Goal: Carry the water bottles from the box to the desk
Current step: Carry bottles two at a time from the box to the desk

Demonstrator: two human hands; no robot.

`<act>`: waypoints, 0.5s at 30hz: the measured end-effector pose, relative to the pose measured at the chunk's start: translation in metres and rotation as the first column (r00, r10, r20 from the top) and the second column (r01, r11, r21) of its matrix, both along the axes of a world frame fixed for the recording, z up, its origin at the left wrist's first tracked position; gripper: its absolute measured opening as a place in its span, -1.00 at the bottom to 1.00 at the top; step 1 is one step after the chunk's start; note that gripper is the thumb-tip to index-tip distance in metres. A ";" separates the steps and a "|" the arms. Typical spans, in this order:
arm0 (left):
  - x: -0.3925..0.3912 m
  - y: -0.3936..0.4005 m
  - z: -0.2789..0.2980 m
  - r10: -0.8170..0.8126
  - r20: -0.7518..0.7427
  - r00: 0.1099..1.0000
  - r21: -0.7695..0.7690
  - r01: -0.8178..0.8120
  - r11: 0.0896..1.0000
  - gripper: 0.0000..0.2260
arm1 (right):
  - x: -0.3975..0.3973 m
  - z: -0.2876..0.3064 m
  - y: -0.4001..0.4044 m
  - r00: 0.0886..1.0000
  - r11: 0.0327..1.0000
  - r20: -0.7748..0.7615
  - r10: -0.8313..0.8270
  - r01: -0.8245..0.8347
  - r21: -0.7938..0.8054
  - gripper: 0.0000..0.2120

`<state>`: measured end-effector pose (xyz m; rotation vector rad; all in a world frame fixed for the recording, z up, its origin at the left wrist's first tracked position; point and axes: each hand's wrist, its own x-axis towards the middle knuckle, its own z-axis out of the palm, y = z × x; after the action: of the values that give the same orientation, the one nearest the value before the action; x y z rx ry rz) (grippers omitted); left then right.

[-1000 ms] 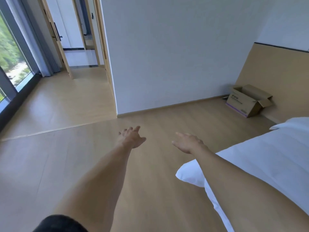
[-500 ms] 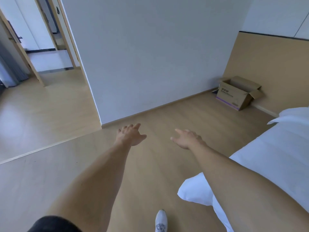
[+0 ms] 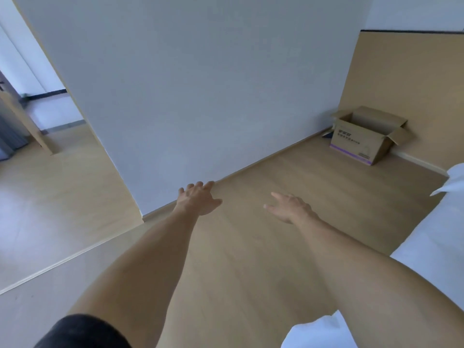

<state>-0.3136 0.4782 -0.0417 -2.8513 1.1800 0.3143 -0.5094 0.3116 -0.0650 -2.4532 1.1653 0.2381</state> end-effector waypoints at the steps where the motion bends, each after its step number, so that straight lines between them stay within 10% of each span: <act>1: 0.006 -0.016 0.000 -0.011 0.000 1.000 0.004 0.011 1.000 -0.40 | 0.004 -0.001 -0.013 1.000 1.000 0.004 -0.018 0.018 0.003 -0.36; 15: 0.072 -0.293 -0.036 -0.351 -0.063 0.934 -0.038 0.349 0.936 -0.37 | 0.030 -0.025 -0.217 0.940 0.944 -0.090 -0.330 0.328 -0.032 -0.36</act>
<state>-0.2421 0.1848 -0.0772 -2.5966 1.6817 0.3826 -0.4792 0.0948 -0.0899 -2.2334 1.5996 0.2468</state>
